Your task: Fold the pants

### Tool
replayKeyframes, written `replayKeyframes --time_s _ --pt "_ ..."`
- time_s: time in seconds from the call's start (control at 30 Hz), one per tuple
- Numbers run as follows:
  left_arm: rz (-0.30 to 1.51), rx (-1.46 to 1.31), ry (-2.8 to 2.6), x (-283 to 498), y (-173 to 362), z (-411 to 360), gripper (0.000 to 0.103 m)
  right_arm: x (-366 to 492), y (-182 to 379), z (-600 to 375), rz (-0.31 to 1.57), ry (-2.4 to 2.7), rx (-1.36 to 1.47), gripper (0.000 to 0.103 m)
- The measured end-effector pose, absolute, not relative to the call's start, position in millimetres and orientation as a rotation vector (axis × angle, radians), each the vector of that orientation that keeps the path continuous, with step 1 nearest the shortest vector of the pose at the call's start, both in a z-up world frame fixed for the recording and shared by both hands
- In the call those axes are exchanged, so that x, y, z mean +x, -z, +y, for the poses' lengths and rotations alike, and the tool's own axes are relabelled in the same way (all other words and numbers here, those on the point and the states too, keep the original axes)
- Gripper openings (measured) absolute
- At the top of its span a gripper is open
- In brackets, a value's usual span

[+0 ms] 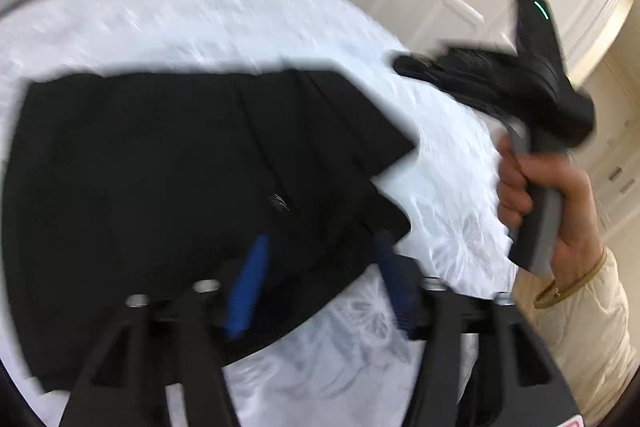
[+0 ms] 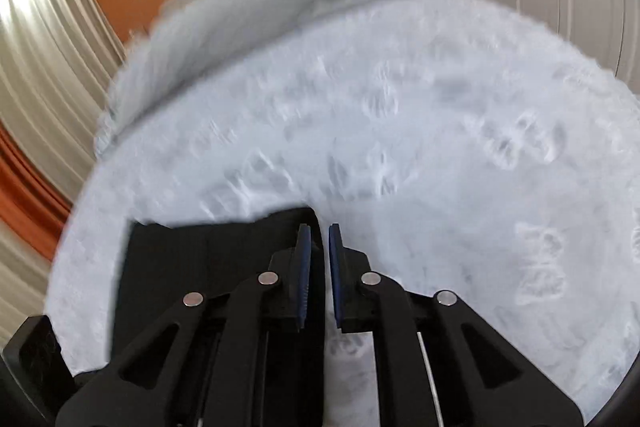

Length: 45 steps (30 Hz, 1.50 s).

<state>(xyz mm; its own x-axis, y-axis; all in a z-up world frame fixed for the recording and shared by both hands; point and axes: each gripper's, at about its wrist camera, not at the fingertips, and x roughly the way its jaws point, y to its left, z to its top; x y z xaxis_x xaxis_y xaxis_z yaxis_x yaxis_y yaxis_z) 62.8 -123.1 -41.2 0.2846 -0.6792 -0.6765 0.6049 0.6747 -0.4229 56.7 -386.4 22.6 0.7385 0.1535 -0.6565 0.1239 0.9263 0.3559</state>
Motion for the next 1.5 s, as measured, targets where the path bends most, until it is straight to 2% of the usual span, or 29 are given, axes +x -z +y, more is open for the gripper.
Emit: replayKeyframes --time_s 0.03,0.1,0.17,0.2,0.23,0.3,0.33,0.37,0.4,0.43,0.47,0.6,0.63,0.67,0.7,0.87,0.93,1.0,1.07,1.13,1.17,1.2,1.27,1.43,1.5 --pt "0.912 -0.128 0.838 63.3 29.1 -106.3 0.075 52.2 -24.0 -374.7 0.754 -0.093 0.404 0.010" --pt "0.893 -0.196 0.745 72.6 17.1 -79.3 0.083 50.3 -8.6 -346.1 0.811 -0.240 0.398 0.009" --pt "0.925 -0.260 0.650 91.1 18.4 -54.2 0.083 62.0 42.0 -319.6 1.016 -0.247 0.273 0.006" --pt "0.943 -0.265 0.585 100.1 23.5 -43.7 0.083 69.0 73.1 -318.7 1.138 -0.155 0.189 0.000" --pt "0.948 -0.253 0.499 107.0 28.2 -33.6 0.082 69.1 84.3 -325.2 1.150 -0.131 0.211 0.000" --pt "0.950 -0.213 0.360 114.3 31.4 -18.2 0.082 59.8 53.7 -339.3 1.095 -0.104 0.343 0.003" --pt "0.956 -0.210 0.341 115.4 31.4 -14.1 0.082 49.8 32.3 -338.7 1.022 -0.104 0.344 0.008" --pt "0.970 -0.217 0.334 116.2 31.2 -9.7 0.082 36.1 11.3 -335.8 0.938 -0.110 0.321 0.023" --pt "0.986 -0.231 0.340 117.0 30.9 -5.2 0.083 32.0 4.6 -336.4 0.916 -0.103 0.306 0.056" --pt "1.012 -0.235 0.346 116.4 33.7 -3.8 0.083 30.6 4.8 -337.9 0.916 -0.081 0.295 0.069" --pt "1.035 -0.225 0.331 115.6 37.8 -3.7 0.083 32.0 11.9 -339.5 0.936 -0.034 0.283 0.072" --pt "1.067 -0.240 0.259 109.2 51.0 6.4 0.083 45.6 61.8 -354.0 1.074 0.038 0.312 0.070" --pt "1.074 -0.253 0.264 111.2 52.9 10.9 0.083 50.6 72.1 -353.2 1.094 0.010 0.335 0.061" --pt "1.075 -0.263 0.264 112.2 52.8 12.3 0.083 47.1 77.9 -350.8 1.093 -0.020 0.352 0.040" --pt "1.074 -0.271 0.261 111.0 53.4 14.8 0.083 48.2 75.7 -347.5 1.076 -0.016 0.334 0.035" --pt "1.063 -0.244 0.243 100.0 45.4 28.3 0.083 6.4 -5.7 -321.5 0.881 -0.181 0.306 0.031" --pt "1.067 -0.226 0.263 95.5 45.6 30.1 0.083 0.8 7.2 -326.6 0.925 -0.159 0.270 0.031" --pt "1.082 -0.208 0.268 91.7 53.1 30.7 0.083 10.2 58.9 -345.5 1.122 -0.041 0.241 0.036" --pt "1.115 -0.214 0.272 91.7 67.0 33.8 0.083 12.9 69.9 -353.3 1.160 -0.013 0.276 0.042" --pt "1.140 -0.255 0.277 91.9 73.0 38.2 0.083 6.9 46.4 -349.5 1.082 -0.012 0.257 0.060" --pt "1.148 -0.285 0.290 92.2 74.0 40.2 0.083 -1.6 28.5 -347.5 1.004 0.001 0.231 0.079" --pt "1.153 -0.318 0.307 92.5 74.5 41.6 0.083 -4.3 21.9 -348.9 0.978 0.015 0.224 0.090" --pt "1.161 -0.389 0.345 93.9 76.6 42.4 0.086 -3.2 25.5 -354.8 0.988 0.032 0.280 0.091" --pt "1.169 -0.438 0.343 97.8 91.9 37.3 0.086 21.2 85.1 -364.5 1.146 -0.081 0.572 0.091" --pt "1.140 -0.448 0.360 100.1 91.9 35.2 0.083 27.0 100.1 -354.3 1.112 -0.109 0.631 0.091"
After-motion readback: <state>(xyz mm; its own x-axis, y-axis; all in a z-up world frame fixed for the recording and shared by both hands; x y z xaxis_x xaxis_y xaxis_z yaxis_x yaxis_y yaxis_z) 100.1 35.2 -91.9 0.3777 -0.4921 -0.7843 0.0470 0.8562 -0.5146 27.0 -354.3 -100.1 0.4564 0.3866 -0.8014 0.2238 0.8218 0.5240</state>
